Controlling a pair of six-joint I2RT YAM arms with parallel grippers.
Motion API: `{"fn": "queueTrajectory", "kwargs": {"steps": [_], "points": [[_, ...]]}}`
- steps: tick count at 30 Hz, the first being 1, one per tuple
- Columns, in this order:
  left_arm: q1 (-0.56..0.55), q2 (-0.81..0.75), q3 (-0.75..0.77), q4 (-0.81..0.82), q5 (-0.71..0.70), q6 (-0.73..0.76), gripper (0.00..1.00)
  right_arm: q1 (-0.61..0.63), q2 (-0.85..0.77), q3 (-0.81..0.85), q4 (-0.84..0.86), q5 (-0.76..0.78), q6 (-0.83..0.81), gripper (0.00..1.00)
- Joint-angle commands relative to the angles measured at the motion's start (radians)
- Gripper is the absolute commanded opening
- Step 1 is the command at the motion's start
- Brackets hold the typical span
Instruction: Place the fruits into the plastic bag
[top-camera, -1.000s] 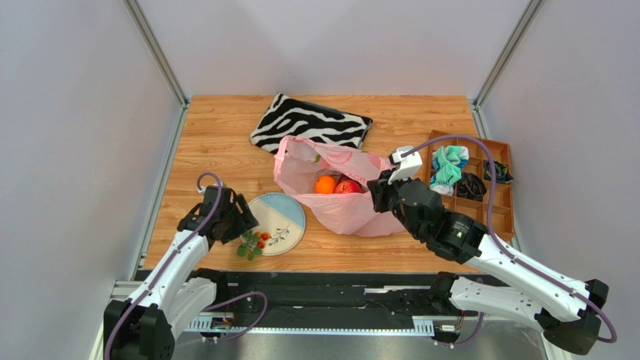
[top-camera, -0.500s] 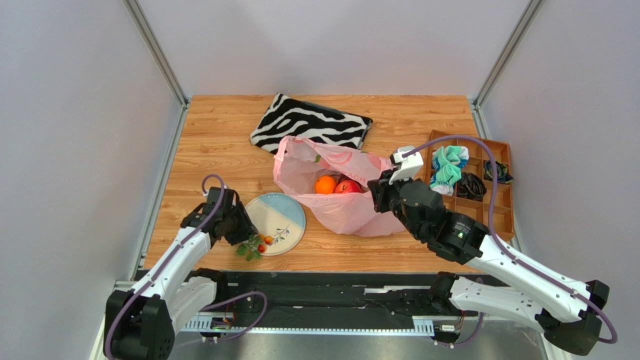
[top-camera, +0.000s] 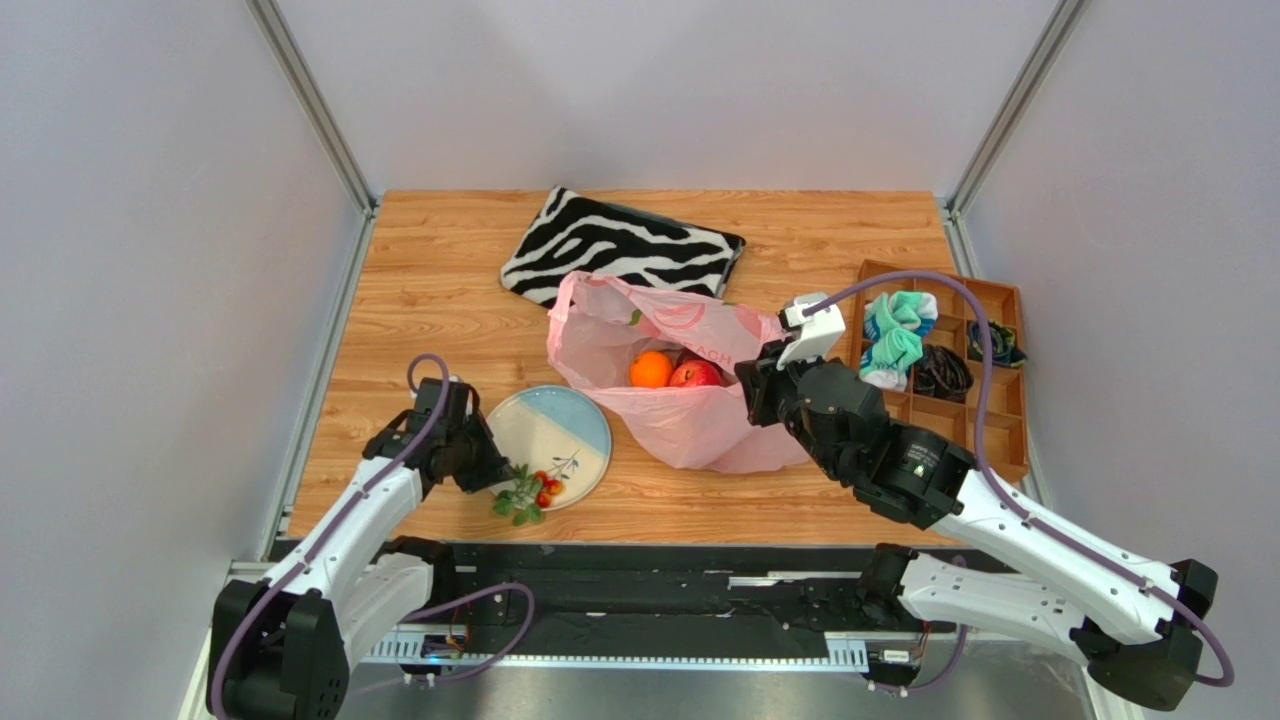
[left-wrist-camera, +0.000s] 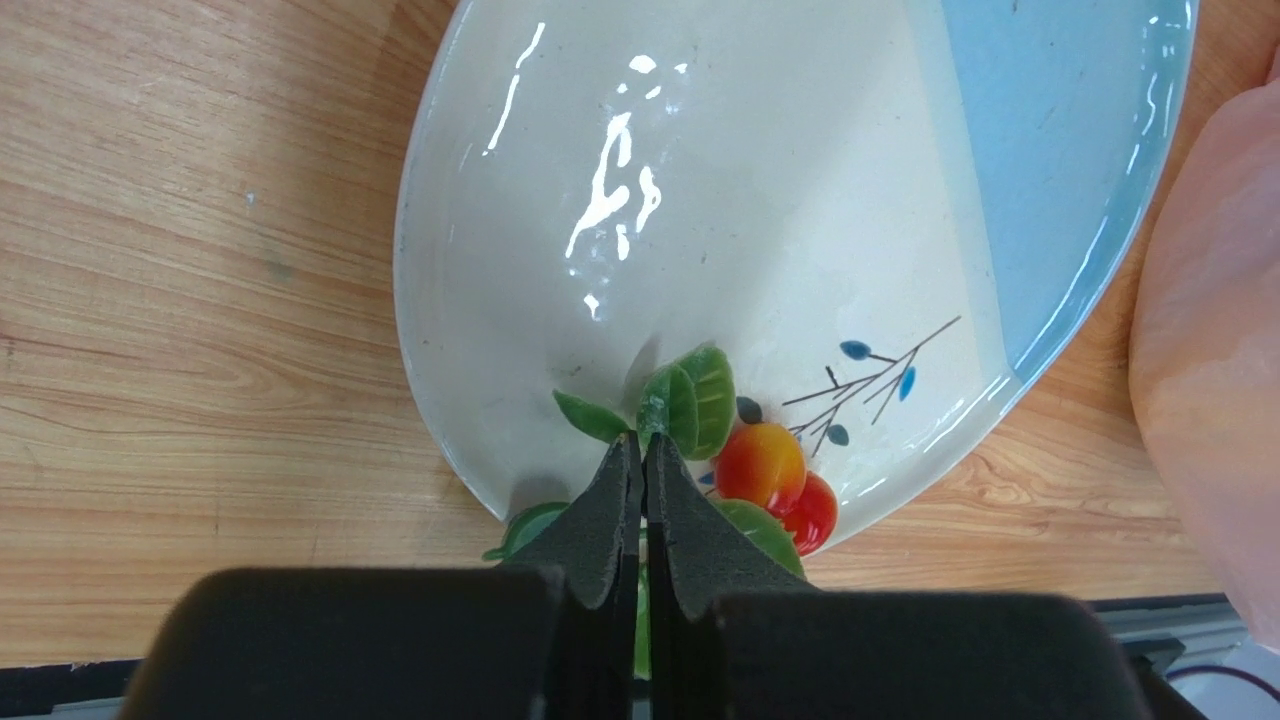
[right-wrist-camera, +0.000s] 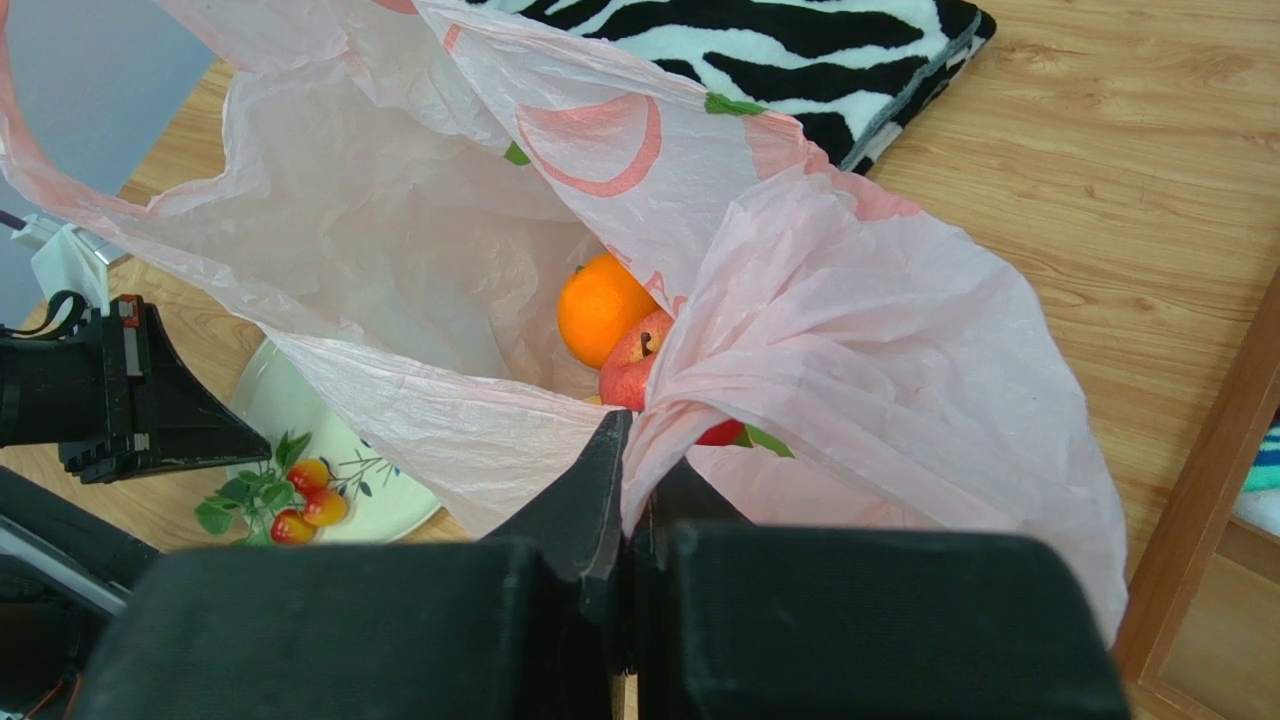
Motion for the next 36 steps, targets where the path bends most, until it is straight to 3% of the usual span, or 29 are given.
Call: {"fn": "queueTrajectory", "kwargs": {"steps": [1, 12, 27, 36], "points": [[-0.003, -0.030, 0.011, 0.037, 0.027, -0.020, 0.00, 0.001, -0.005, 0.000, 0.033, 0.021, 0.013, 0.00], [-0.003, -0.076, 0.033, 0.140, 0.033, -0.030, 0.00, 0.002, -0.041, 0.000, 0.029, 0.060, -0.011, 0.00], [-0.001, -0.376, 0.050, 0.146, -0.034, 0.039, 0.00, 0.001, 0.008, 0.021, 0.033, 0.017, 0.012, 0.00], [0.000, -0.387, 0.213, 0.151, -0.065, 0.169, 0.00, 0.001, -0.018, 0.021, 0.020, 0.020, 0.016, 0.00]]}}
